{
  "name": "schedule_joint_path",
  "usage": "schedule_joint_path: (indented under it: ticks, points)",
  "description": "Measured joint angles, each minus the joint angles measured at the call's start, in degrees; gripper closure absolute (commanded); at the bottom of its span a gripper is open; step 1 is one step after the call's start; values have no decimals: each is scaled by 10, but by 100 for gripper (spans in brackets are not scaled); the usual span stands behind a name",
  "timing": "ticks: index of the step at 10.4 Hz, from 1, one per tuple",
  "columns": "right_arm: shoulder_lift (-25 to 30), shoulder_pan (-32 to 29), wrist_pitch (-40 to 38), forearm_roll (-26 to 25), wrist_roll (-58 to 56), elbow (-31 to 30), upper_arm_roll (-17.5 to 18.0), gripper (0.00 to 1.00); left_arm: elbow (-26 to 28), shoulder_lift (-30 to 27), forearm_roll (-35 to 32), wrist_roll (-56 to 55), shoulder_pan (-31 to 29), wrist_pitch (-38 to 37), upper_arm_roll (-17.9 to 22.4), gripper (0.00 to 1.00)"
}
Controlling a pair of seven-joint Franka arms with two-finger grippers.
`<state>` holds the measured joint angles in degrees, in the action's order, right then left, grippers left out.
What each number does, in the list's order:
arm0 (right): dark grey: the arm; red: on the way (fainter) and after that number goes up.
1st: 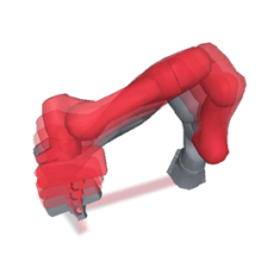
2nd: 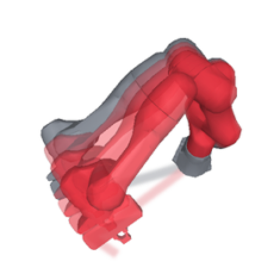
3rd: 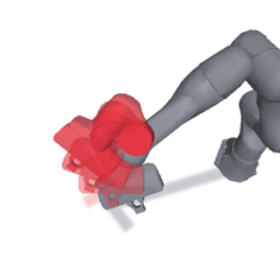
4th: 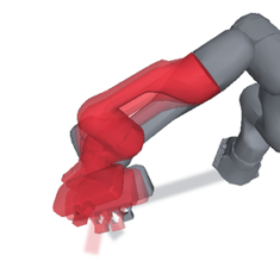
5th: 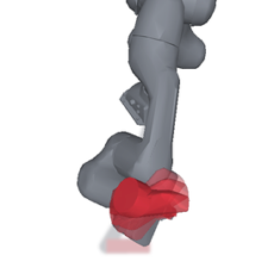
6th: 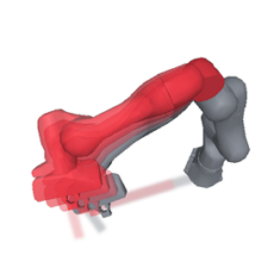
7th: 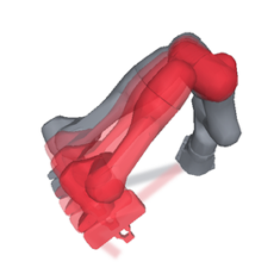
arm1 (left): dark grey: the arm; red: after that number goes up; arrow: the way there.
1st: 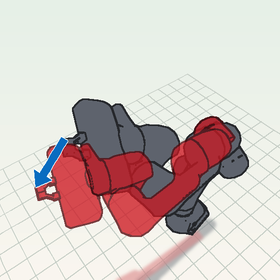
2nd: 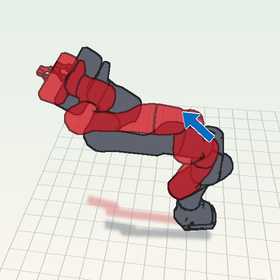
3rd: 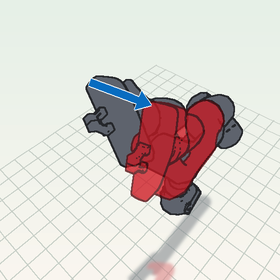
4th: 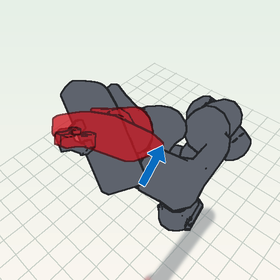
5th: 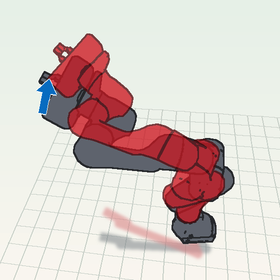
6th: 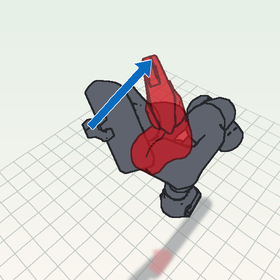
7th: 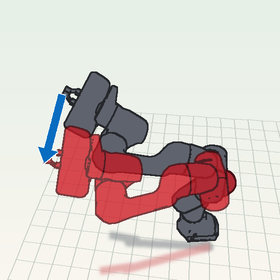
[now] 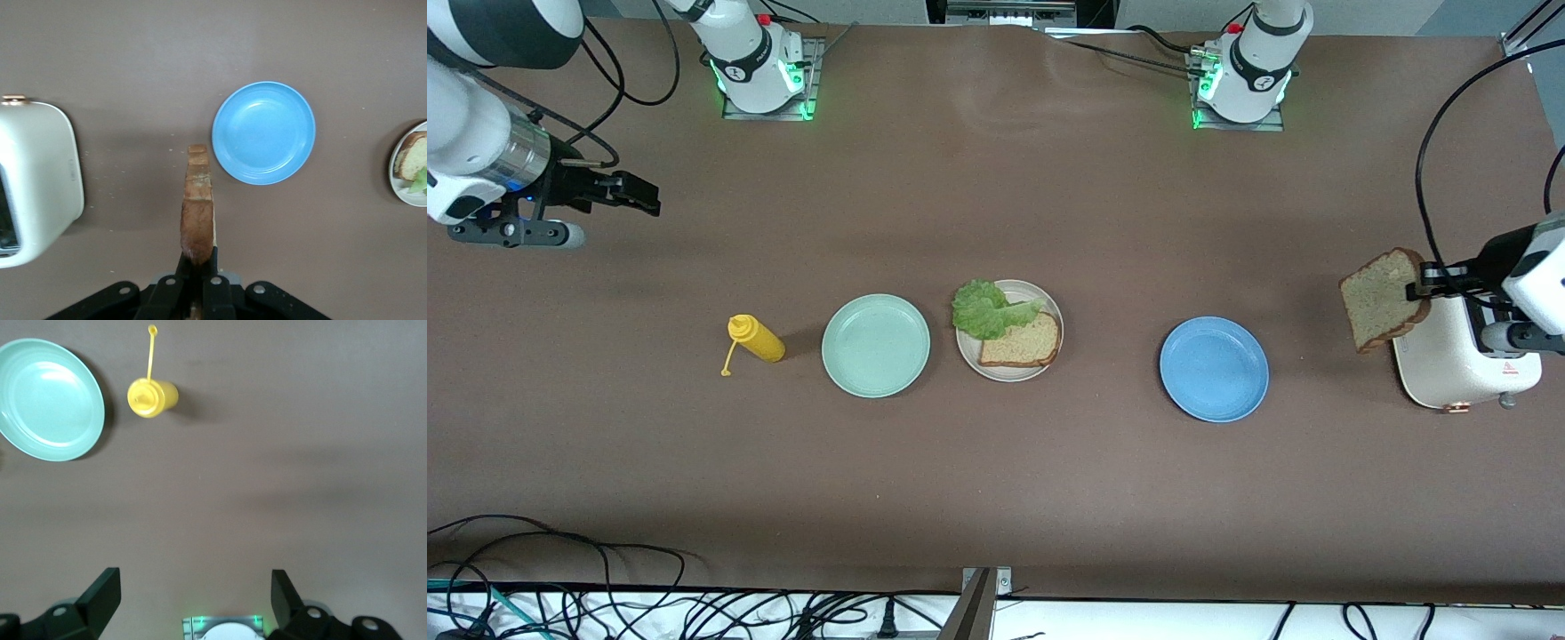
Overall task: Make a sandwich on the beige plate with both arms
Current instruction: 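Withdraw the right gripper while the left gripper lifts the bread, then carry the bread slice with the left gripper onto the lettuce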
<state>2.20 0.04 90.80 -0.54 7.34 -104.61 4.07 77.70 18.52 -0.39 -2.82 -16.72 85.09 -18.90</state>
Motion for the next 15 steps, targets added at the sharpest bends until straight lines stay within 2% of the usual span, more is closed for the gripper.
schedule_joint_path:
  ticks: [3, 7, 8, 10, 12, 14, 15]
  points:
    - [0, -1, -2, -30, 7, 2, 0, 0, 2, 18, 26, -135, 96, 1, -1, 100]
    - [13, -3, -3, -30, 7, 7, -1, 0, 3, 55, 220, -149, 133, 61, -2, 100]
    - [17, -4, -3, -31, 6, 10, -10, 0, 4, 71, 250, -149, 162, 92, -2, 100]
    - [19, -7, -3, -31, 2, 12, -28, 0, 5, 115, 300, -143, 236, 199, -2, 100]
    - [19, -7, -3, -31, 2, 12, -29, 0, 5, 164, 349, -104, 286, 283, -2, 100]
    - [19, -14, -3, -31, 2, 13, -23, 0, 5, 197, 405, -20, 291, 301, 1, 100]
    - [19, -29, -4, -31, 2, 14, -6, 0, 5, 204, 417, 13, 287, 300, 2, 100]
